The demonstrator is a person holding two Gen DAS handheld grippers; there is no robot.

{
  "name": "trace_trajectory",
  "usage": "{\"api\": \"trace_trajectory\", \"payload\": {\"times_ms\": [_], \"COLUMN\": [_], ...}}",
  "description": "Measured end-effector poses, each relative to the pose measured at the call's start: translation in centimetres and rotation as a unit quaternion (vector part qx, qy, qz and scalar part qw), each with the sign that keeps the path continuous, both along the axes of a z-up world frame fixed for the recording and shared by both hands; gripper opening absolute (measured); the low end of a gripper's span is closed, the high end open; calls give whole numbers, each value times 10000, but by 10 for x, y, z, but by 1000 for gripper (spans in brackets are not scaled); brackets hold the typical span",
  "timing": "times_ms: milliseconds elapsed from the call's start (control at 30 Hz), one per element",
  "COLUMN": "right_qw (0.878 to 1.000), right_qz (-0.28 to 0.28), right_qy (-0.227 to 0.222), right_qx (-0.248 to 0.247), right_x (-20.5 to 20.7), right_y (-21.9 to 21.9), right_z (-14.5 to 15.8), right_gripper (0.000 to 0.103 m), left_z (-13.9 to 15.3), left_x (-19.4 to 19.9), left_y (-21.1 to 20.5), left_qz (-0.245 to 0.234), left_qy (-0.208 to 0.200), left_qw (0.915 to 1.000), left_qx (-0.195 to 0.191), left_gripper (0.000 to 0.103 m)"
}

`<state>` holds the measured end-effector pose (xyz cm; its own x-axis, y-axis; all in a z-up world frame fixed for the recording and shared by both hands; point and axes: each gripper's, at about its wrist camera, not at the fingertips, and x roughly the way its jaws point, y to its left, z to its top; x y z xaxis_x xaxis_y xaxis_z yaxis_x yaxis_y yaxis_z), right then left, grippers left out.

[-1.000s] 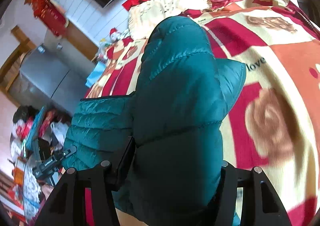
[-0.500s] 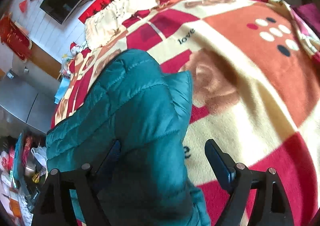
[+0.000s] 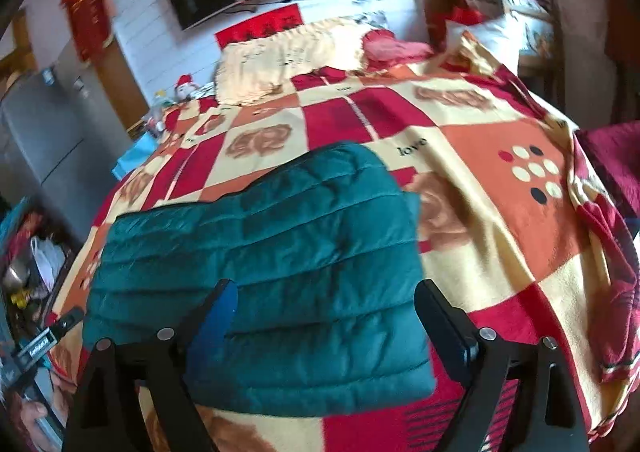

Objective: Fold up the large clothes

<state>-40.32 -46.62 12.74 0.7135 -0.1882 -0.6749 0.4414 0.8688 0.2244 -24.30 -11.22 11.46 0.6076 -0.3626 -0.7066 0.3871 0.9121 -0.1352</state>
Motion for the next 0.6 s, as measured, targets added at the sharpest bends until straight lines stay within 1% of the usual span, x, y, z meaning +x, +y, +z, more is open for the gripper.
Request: {"api": "trace_trajectory", "payload": {"times_ms": [167, 300, 433, 600], "right_qw": [9998, 9996, 9993, 9992], "right_qz": [163, 277, 323, 371], "right_qy": [-10, -11, -63, -4], "right_qx": [-90, 55, 161, 157], "right_x": [4, 9, 9, 12], "right_y": [31, 51, 66, 82], "right_z": [-9, -16, -17, -20], "right_gripper": [95, 95, 95, 95], "left_z": [6, 8, 7, 7], "left_x": [-16, -25, -35, -41], "left_y": [-15, -24, -33, -37], "left_qz": [-63, -85, -130, -166], "left_qy": [-217, -339, -444, -500], "left_qw": [9997, 9992, 9983, 9982], "left_qx": [42, 184, 353, 299], "left_gripper": [81, 81, 81, 81]}}
